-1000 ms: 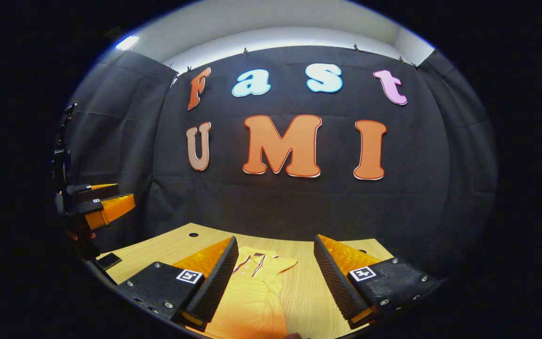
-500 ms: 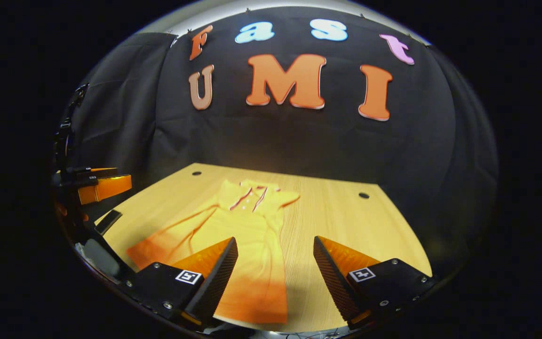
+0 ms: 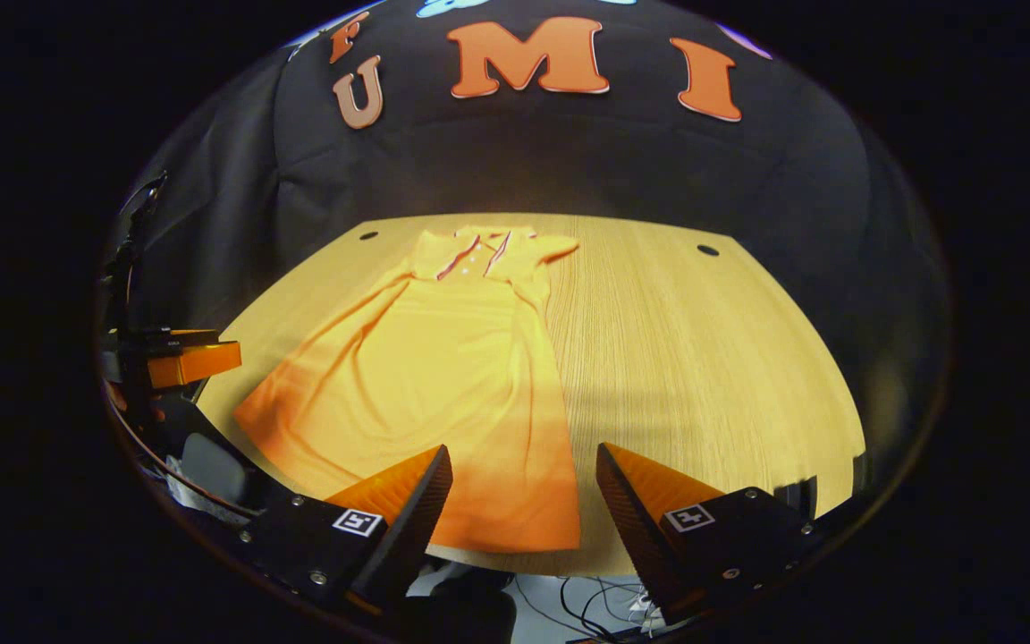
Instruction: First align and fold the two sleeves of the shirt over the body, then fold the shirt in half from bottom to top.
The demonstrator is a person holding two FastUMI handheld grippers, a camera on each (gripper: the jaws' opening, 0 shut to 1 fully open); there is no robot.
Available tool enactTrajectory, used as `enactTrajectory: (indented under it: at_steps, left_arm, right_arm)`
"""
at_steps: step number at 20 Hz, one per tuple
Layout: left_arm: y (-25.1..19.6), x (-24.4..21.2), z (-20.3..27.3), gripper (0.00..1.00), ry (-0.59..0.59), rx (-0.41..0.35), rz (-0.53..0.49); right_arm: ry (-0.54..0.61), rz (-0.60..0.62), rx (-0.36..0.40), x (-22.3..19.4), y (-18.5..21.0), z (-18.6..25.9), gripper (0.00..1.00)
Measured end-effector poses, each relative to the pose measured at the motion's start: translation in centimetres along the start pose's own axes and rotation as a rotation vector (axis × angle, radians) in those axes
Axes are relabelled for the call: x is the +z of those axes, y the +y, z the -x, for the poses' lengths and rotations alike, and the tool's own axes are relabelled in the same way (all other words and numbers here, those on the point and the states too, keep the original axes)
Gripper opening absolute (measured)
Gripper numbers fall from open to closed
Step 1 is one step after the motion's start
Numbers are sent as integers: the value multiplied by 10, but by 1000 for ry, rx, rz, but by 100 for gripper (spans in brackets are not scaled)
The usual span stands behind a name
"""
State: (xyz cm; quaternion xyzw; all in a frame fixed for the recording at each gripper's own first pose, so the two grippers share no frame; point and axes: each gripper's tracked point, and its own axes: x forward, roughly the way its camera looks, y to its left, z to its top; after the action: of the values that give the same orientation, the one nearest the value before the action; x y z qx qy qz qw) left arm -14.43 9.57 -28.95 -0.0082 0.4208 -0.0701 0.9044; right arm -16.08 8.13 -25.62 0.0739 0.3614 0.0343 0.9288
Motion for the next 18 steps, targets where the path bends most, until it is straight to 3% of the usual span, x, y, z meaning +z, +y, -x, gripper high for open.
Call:
enactTrajectory:
  at_steps: [5, 12, 15, 18]
  left_arm:
    - [6, -26, -21, 98, 188, -43, 78]
    - [7, -55, -41, 99, 342, -11, 91]
    - [11, -58, -44, 97, 365, 15, 41]
    - [2, -62, -42, 99, 385, 9, -8]
  right_arm:
    - [147, -17, -1, -39, -1, -17, 99]
    - [291, 1, -48, -67, -11, -32, 99]
    - [322, 9, -37, -67, -5, -32, 97]
    - [369, 35, -13, -68, 11, -33, 86]
